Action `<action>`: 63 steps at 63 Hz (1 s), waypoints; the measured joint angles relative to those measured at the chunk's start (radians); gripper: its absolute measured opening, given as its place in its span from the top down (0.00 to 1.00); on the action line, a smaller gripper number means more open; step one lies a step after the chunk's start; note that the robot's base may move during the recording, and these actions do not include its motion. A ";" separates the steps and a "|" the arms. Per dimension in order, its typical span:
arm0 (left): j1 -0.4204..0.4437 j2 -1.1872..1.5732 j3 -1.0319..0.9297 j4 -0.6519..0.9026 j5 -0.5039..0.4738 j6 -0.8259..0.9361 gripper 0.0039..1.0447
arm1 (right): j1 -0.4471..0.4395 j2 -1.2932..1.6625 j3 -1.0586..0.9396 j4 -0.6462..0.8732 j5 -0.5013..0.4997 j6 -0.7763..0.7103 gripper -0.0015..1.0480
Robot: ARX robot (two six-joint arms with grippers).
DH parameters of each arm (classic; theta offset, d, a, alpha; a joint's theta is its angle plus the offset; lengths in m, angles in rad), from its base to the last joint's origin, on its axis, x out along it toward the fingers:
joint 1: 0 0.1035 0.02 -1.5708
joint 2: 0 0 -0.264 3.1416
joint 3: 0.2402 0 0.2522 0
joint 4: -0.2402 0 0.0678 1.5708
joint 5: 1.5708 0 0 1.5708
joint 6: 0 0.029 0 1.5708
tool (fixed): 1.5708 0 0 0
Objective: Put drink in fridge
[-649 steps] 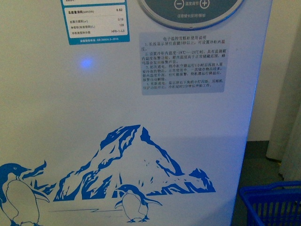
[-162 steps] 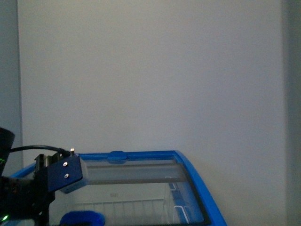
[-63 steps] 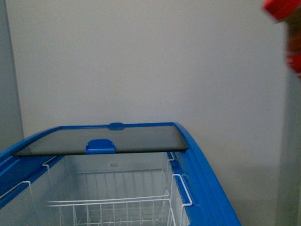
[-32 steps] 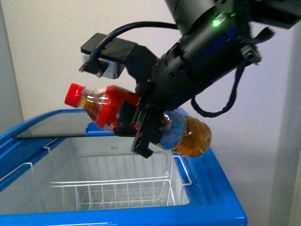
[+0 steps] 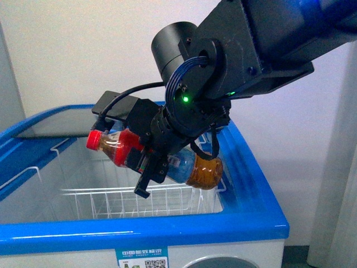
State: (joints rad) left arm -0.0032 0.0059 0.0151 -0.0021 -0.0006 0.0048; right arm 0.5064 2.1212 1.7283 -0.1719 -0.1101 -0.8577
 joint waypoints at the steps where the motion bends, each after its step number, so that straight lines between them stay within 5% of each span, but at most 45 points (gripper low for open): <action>1: 0.000 0.000 0.000 0.000 0.000 0.000 0.98 | 0.001 0.005 0.000 0.000 0.003 0.000 0.61; 28: 0.000 0.000 0.000 0.000 0.000 0.000 0.98 | 0.018 0.227 0.138 0.126 0.206 0.058 0.61; 47: 0.000 0.000 0.000 0.000 0.000 0.000 0.98 | 0.026 0.311 0.152 0.145 0.227 0.105 0.61; 63: 0.000 0.000 0.000 0.000 0.000 0.000 0.98 | 0.029 0.295 0.128 0.157 0.203 0.090 0.24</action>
State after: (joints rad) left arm -0.0032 0.0059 0.0151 -0.0021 -0.0006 0.0048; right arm 0.5358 2.4161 1.8561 -0.0151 0.0929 -0.7673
